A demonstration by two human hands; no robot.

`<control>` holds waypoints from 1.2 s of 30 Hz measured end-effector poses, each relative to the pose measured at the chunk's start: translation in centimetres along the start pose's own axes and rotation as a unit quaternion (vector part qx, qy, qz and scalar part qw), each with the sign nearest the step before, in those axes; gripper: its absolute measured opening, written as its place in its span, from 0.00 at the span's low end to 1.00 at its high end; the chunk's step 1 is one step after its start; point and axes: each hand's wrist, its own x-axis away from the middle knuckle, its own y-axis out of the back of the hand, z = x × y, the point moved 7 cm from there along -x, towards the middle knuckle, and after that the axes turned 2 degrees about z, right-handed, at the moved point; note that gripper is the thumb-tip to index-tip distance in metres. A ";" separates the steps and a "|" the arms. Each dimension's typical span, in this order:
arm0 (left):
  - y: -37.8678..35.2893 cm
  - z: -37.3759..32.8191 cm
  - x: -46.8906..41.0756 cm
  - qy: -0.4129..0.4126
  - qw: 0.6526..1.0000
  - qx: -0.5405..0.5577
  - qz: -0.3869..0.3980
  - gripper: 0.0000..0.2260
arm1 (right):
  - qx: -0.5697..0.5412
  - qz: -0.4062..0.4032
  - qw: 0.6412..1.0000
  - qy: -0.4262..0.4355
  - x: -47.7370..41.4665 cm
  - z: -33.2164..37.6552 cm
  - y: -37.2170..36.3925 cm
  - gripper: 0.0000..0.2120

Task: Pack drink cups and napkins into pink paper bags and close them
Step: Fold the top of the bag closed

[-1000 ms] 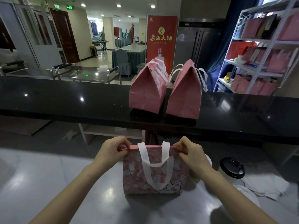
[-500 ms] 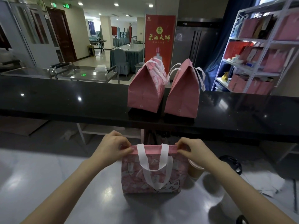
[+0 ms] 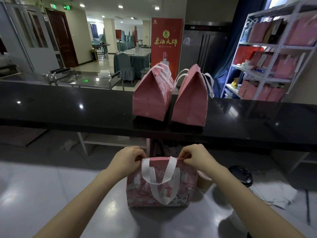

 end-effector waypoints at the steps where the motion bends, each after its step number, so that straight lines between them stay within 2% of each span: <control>1: 0.0 0.4 -0.1 0.015 0.999 0.029 0.024 0.03 | -0.016 0.019 1.000 -0.002 0.0 0.0 0.2 0.13; 4: 0.4 0.6 -0.5 0.049 0.975 0.204 0.073 0.07 | -0.059 0.035 0.998 0.017 -0.1 1.3 0.5 0.17; 6: 0.5 0.0 -0.8 0.059 0.963 0.252 0.073 0.10 | -0.058 0.031 0.997 0.032 -0.3 2.8 0.2 0.15; 8: 0.2 -1.1 -0.9 0.041 0.976 0.198 0.075 0.10 | -0.014 0.061 0.997 0.048 -0.4 4.1 -1.1 0.16; 10: -0.4 -2.4 -0.7 0.002 0.995 0.075 0.066 0.13 | 0.057 0.080 0.994 0.057 -0.8 4.8 -2.3 0.17; 12: -0.7 -3.4 -0.7 -0.039 0.999 -0.012 0.010 0.12 | 0.094 0.066 0.992 0.059 -1.1 5.1 -2.9 0.13; 14: -0.9 -4.0 -0.6 -0.053 0.997 -0.036 -0.035 0.08 | 0.112 0.039 0.991 0.060 -1.3 5.2 -3.2 0.10; 20: -0.9 -4.4 -0.7 -0.048 0.995 -0.046 -0.080 0.05 | 0.115 -0.002 0.991 0.071 -1.6 5.1 -3.6 0.10; 23: -0.4 -2.9 -0.7 -0.035 0.998 0.002 -0.058 0.07 | 0.077 0.015 0.995 0.062 -1.7 4.0 -2.7 0.11; 25: 0.1 -1.1 -0.2 -0.016 0.997 0.073 -0.025 0.14 | 0.009 0.034 0.999 0.032 -1.4 1.8 -1.6 0.16; 26: 0.4 0.0 0.2 -0.002 0.995 0.100 -0.016 0.17 | -0.001 0.053 0.998 0.022 -1.1 0.6 -0.9 0.19; 28: 1.0 2.3 1.2 0.034 0.993 0.114 -0.005 0.15 | 0.026 0.096 0.995 0.013 -0.3 -2.0 0.2 0.22; 31: 1.5 4.5 2.5 0.065 0.992 0.110 -0.014 0.11 | 0.002 0.113 0.994 0.003 0.6 -4.0 1.3 0.14; 36: 2.0 4.8 3.6 0.082 0.990 0.089 -0.068 0.04 | 0.006 0.029 1.000 -0.001 -0.9 -3.1 0.6 0.04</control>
